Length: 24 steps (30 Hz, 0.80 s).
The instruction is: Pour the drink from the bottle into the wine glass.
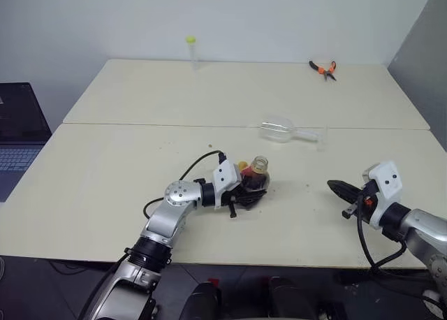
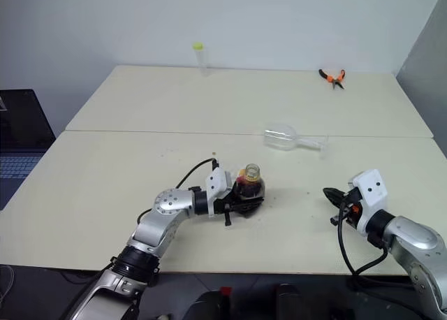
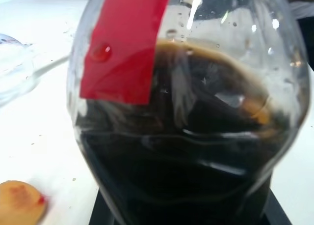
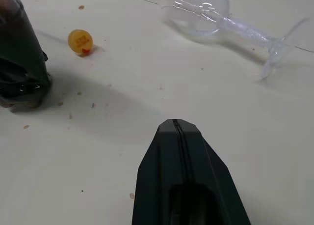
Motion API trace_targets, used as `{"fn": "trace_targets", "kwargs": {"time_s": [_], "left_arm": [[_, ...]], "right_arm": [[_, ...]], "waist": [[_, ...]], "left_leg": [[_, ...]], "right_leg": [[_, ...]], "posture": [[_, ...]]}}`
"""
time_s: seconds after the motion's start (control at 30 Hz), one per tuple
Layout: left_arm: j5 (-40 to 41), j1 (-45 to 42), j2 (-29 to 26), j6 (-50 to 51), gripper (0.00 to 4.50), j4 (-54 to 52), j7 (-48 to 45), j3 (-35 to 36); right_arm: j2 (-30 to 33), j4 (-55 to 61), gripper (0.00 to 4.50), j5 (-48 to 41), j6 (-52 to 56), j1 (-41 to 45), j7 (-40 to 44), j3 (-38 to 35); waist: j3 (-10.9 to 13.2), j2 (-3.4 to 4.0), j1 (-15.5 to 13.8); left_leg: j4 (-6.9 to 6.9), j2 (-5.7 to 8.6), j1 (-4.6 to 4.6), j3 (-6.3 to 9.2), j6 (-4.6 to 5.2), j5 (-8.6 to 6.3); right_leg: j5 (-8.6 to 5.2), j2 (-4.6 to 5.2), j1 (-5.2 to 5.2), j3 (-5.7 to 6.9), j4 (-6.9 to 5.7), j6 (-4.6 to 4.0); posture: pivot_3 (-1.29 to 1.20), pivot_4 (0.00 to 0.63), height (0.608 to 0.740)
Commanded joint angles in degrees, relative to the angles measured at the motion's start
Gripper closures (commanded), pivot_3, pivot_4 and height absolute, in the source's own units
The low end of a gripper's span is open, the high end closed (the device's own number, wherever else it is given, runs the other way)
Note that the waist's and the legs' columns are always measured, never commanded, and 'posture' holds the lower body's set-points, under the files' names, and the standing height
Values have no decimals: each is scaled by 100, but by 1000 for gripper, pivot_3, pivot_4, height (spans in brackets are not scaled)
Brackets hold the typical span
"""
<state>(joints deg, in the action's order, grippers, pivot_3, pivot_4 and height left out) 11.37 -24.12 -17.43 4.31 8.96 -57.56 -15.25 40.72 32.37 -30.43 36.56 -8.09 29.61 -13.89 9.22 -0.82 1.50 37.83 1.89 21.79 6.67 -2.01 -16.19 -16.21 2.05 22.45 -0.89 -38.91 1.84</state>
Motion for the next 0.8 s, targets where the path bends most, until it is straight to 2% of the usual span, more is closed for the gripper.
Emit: {"fn": "trace_targets", "kwargs": {"time_s": [0.03,0.17,0.33,0.47,0.57,0.67,0.8], "left_arm": [[164,-52,73,-155,3494,-190,150,259],[300,14,64,-114,3494,-381,452,626],[139,-71,155,-482,3494,-361,1649,1417],[-156,-172,164,-885,3495,-30,2663,1935],[-232,-327,106,-1120,3496,584,3214,2302],[-207,-563,64,-1347,3496,1237,3373,2474],[-95,-962,4,-1641,3496,2205,3235,2609]], "right_arm": [[27,-34,3585,299,-359,-222,197,98],[-16,153,2219,433,-540,-270,312,278],[-243,769,2200,163,-460,-8,383,609],[-521,1074,2200,-37,-260,582,213,1003],[-772,1072,1655,-41,-44,1519,176,1564],[-883,867,690,279,41,2225,182,2149],[-1142,372,690,674,-64,2876,155,2732]], "waist": [[0,0,-4],[1,0,18],[1,0,17],[3,-3,7],[3,-4,2],[4,-5,0],[10,-16,-30]], "left_leg": [[0,0,0,0,0,0],[-1,-2,-5,-1,0,0],[-1,-7,-4,8,-1,0],[1,-5,-3,15,-1,0],[2,1,-4,20,-3,1],[3,6,-3,29,-3,1],[4,21,9,45,-8,4]], "right_leg": [[0,0,0,0,1,0],[0,0,0,-5,-2,0],[0,1,0,-2,0,0],[0,2,-1,0,3,0],[0,3,-5,4,4,0],[1,5,-4,14,3,1],[0,16,-2,30,10,2]], "posture": [[0,150,740],[0,150,740],[0,150,740],[0,150,740],[0,150,740],[0,150,740],[0,150,740]]}}
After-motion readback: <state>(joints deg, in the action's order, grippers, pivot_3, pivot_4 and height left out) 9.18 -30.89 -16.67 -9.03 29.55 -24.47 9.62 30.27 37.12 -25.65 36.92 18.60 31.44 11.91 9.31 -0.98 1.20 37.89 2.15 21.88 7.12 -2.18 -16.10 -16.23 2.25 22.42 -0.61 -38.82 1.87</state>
